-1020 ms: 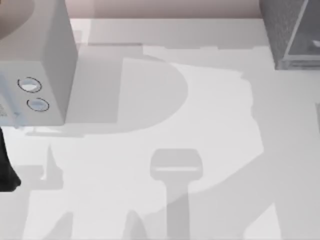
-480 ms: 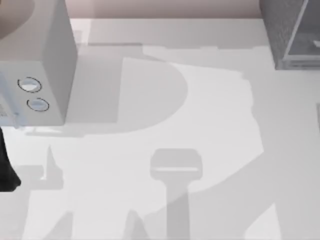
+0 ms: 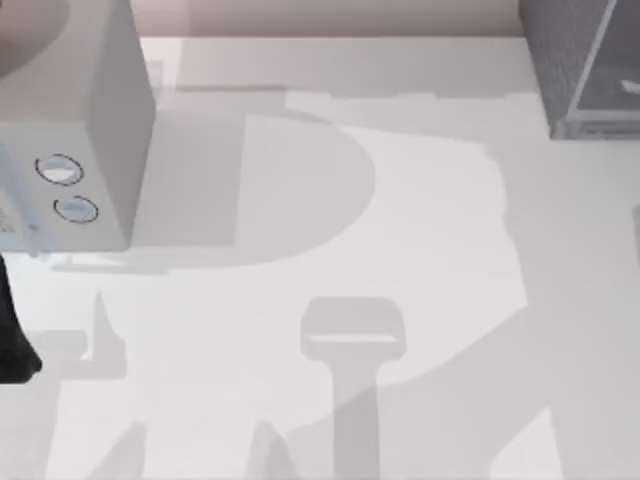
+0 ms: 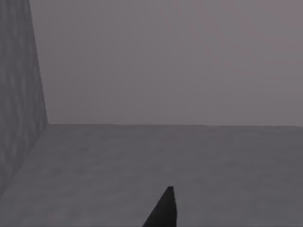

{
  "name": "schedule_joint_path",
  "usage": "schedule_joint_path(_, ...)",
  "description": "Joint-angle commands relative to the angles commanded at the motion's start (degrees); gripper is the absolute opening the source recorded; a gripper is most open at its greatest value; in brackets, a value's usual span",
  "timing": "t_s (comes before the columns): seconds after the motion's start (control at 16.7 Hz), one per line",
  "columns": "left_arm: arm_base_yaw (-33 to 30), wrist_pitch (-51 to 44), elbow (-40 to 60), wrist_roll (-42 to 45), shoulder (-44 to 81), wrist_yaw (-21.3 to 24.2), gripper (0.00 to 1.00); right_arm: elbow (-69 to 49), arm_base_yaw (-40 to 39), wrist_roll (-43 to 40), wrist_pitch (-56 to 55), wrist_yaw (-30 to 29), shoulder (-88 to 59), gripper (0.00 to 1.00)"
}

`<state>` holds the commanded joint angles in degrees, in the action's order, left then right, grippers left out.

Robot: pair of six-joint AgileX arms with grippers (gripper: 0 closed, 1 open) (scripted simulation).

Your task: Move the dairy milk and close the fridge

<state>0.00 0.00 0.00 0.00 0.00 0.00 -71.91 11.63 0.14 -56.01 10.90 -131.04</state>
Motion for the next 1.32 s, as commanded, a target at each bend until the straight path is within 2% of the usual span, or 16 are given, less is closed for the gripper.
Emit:
schedule_joint_path(0.12,0.0,0.0,0.0,0.0,0.0,0.0,1.0,0.0,0.0,0.0,0.0,0.0,0.0,0.98)
schedule_joint_path(0.18,0.0,0.0,0.0,0.0,0.0,0.0,1.0,0.0,0.0,0.0,0.0,0.0,0.0,1.0)
schedule_joint_path(0.84,0.0,0.0,0.0,0.0,0.0,0.0,1.0,0.99,-0.46,0.07,0.73,0.04,1.77,1.0)
schedule_joint_path(1.08,0.0,0.0,0.0,0.0,0.0,0.0,1.0,6.75,-1.86,0.2,5.2,-0.38,12.51,1.0)
schedule_joint_path(1.32,0.0,0.0,0.0,0.0,0.0,0.0,1.0,16.7,-3.46,0.15,12.95,-1.89,31.8,1.0)
